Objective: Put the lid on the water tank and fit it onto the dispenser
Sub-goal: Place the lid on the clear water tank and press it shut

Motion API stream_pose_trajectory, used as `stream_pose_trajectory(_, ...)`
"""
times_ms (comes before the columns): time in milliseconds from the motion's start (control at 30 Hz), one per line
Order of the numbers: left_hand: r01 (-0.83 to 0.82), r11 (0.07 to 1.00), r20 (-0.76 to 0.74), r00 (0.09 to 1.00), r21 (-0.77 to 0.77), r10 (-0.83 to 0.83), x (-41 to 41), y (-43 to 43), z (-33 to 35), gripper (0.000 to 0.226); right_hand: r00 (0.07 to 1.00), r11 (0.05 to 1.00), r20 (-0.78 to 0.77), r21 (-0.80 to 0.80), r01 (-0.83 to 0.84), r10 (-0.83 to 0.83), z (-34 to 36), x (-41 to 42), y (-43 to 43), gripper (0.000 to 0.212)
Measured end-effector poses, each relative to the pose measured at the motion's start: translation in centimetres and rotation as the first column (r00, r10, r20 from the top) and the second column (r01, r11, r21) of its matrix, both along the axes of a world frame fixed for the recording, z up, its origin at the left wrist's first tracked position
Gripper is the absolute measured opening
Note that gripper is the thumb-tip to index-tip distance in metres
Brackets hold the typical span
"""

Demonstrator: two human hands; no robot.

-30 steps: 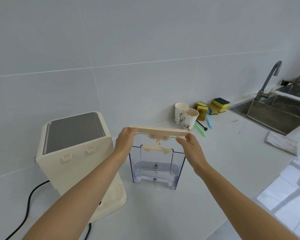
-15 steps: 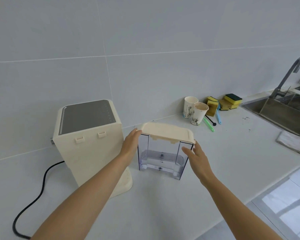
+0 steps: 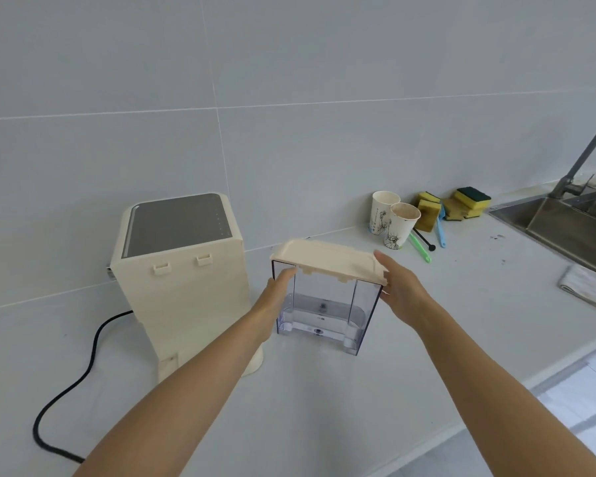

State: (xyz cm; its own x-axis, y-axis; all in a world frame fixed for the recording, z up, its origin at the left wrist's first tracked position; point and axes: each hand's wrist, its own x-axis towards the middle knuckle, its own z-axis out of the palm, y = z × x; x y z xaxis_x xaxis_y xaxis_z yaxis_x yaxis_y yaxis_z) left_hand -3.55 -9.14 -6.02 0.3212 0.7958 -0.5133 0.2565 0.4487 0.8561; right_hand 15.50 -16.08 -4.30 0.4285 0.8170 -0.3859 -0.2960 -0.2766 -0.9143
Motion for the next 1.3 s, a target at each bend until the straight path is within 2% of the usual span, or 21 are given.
stream_pose_trajectory(100, 0.001, 0.999, -0.008, 1.0, -0.035, -0.001, 0.8, 0.3, -0.1, 0.081, 0.997, 0.999, 0.066, -0.022, -0.043, 0.044, 0.5, 0.7, 1.4, 0.04)
stream_pose_trajectory(200, -0.042, 0.996, 0.009, 0.999, -0.076, 0.043, 1.8, 0.6, 0.1, 0.092, 0.967, 0.989, 0.216, -0.079, -0.124, 0.138, 0.7, 1.0, 1.9, 0.048)
stream_pose_trajectory(267, -0.068, 0.994, 0.017, 0.997, -0.083, 0.07, 2.5, 0.8, 0.3, 0.096, 0.936, 0.979, 0.291, -0.11, -0.172, 0.197, 0.5, 0.9, 1.8, 0.043)
stream_pose_trajectory(433, -0.135, 0.989, 0.031, 0.99, -0.057, 0.137, 4.3, 1.2, 0.4, 0.108, 0.906, 0.974, 0.361, -0.132, -0.186, 0.222, -0.1, 0.7, 0.5, 0.036)
stream_pose_trajectory(500, -0.11, 0.993, 0.072, 0.991, -0.036, 0.112, 4.8, 1.4, 0.4, 0.117, 0.894, 0.967, 0.374, -0.152, -0.203, 0.246, -0.3, 0.4, -0.3, 0.038)
stream_pose_trajectory(700, 0.067, 0.996, 0.043, 0.997, 0.056, -0.07, 5.8, 2.5, 0.5, 0.081, 0.806, 0.93, 0.485, -0.305, -0.206, 0.338, -0.1, -0.7, -1.8, 0.059)
stream_pose_trajectory(800, 0.136, 0.983, 0.045, 0.989, 0.122, -0.142, 6.5, 2.7, 1.0, 0.054, 0.741, 0.901, 0.536, -0.37, -0.225, 0.405, 0.4, -1.1, -2.1, 0.051)
stream_pose_trajectory(867, 0.182, 0.971, 0.046, 0.981, 0.156, -0.191, 6.9, 2.7, 1.4, 0.044, 0.719, 0.892, 0.548, -0.385, -0.236, 0.427, 0.7, -1.4, -2.2, 0.042)
stream_pose_trajectory(933, 0.23, 0.955, 0.017, 0.971, 0.189, -0.237, 7.4, 2.6, 1.6, 0.042, 0.713, 0.888, 0.548, -0.387, -0.247, 0.437, 0.9, -1.8, -2.3, 0.034)
stream_pose_trajectory(1100, 0.312, 0.927, -0.054, 0.95, 0.21, -0.307, 7.6, 2.3, 2.7, 0.041, 0.687, 0.868, 0.545, -0.405, -0.285, 0.48, 0.9, -2.6, -2.5, 0.035)
stream_pose_trajectory(1200, 0.335, 0.903, -0.135, 0.941, 0.269, -0.309, 7.4, 2.3, 3.2, 0.041, 0.688, 0.838, 0.503, -0.449, -0.309, 0.523, 1.6, -1.6, -2.5, 0.054)
stream_pose_trajectory(1300, 0.287, 0.849, -0.279, 0.944, 0.443, -0.174, 7.5, 1.7, 3.7, 0.05, 0.738, 0.858, 0.483, -0.444, -0.259, 0.472, 3.1, 0.7, -2.1, 0.065)
